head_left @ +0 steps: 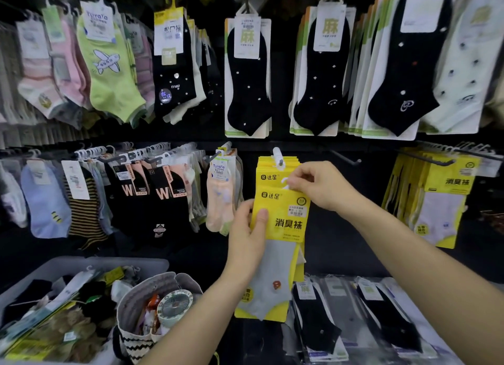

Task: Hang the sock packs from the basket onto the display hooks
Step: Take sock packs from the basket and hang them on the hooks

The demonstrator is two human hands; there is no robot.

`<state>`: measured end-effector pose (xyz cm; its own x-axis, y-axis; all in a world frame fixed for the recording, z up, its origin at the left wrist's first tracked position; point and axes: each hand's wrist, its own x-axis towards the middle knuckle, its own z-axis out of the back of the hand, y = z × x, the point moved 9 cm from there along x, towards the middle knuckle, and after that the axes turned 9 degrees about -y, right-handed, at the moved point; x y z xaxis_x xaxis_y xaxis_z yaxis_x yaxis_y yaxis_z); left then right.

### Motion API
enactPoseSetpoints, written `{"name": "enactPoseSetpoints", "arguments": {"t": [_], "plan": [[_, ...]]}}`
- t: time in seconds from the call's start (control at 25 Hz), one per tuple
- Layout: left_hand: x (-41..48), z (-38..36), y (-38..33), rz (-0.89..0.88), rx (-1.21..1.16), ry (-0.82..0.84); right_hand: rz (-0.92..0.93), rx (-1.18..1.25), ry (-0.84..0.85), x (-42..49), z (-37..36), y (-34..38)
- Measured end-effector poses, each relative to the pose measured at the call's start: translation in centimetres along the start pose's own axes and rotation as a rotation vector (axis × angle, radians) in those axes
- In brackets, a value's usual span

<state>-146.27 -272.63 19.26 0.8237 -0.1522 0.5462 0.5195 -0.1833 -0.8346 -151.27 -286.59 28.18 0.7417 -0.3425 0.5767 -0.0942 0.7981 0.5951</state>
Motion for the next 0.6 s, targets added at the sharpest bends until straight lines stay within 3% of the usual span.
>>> {"name": "enactPoseSetpoints", "arguments": {"t": [0.24, 0.48, 0.6], "plan": [[2.4, -1.3, 0.2, 0.04, 0.028, -0.141, -0.092, 0.086, -0.211, 2.8, 1.5, -1.0], [3.3, -0.8, 2.4, 0.121, 0.06, -0.207, -0.084, -0.011, -0.207, 3.6, 0.3, -0.9], [2.8, -0.5, 4.1, 0.192, 0.098, -0.207, -0.14, 0.065, -0.291, 1.4, -0.2, -3.2]]}}
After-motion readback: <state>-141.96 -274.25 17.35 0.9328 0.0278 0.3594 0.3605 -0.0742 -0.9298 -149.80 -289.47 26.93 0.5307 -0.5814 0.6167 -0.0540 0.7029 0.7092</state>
